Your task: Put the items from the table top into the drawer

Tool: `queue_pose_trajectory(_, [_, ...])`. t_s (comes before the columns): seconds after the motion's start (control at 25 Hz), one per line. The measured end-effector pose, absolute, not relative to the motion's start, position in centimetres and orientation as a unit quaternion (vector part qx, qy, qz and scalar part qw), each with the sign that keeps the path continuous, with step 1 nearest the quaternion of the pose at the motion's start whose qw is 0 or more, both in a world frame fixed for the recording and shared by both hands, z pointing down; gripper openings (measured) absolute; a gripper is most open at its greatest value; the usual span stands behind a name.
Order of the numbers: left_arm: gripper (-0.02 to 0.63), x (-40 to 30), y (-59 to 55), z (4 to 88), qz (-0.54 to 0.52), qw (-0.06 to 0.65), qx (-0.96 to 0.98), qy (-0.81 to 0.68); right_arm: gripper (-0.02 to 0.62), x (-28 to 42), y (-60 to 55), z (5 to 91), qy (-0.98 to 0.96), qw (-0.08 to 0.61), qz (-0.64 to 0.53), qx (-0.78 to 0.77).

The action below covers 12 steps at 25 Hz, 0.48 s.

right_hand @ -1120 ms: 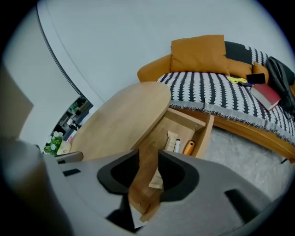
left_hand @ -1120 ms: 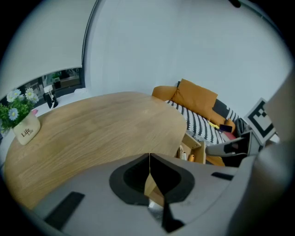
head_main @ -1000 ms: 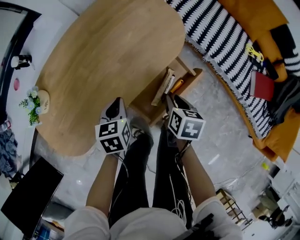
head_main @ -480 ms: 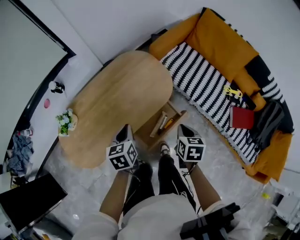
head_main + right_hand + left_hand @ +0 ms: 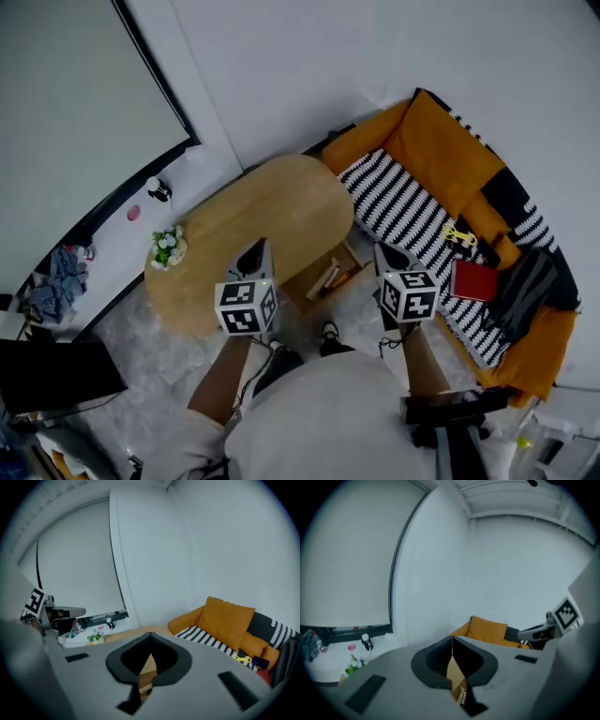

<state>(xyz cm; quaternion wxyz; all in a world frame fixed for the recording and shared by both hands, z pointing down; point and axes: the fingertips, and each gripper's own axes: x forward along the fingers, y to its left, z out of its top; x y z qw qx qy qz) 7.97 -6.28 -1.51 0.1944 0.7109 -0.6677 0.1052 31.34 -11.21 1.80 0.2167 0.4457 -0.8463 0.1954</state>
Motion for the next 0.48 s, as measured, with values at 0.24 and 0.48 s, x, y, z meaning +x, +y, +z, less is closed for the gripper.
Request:
queue_pose_trajectory(0.24, [0.011, 7.4, -6.0, -6.6, 0.079, 0.150, 0.722, -0.671, -0.008, 31.4, -12.2, -2.8, -0.850, 0.178, 0.159, 0.470])
queue_pose_trajectory(0.48, [0.011, 7.0, -6.7, -6.6, 0.066, 0.164, 0.711, -0.681, -0.009, 32.0, -12.5, -3.0, -0.843, 0.180, 0.159, 0.482])
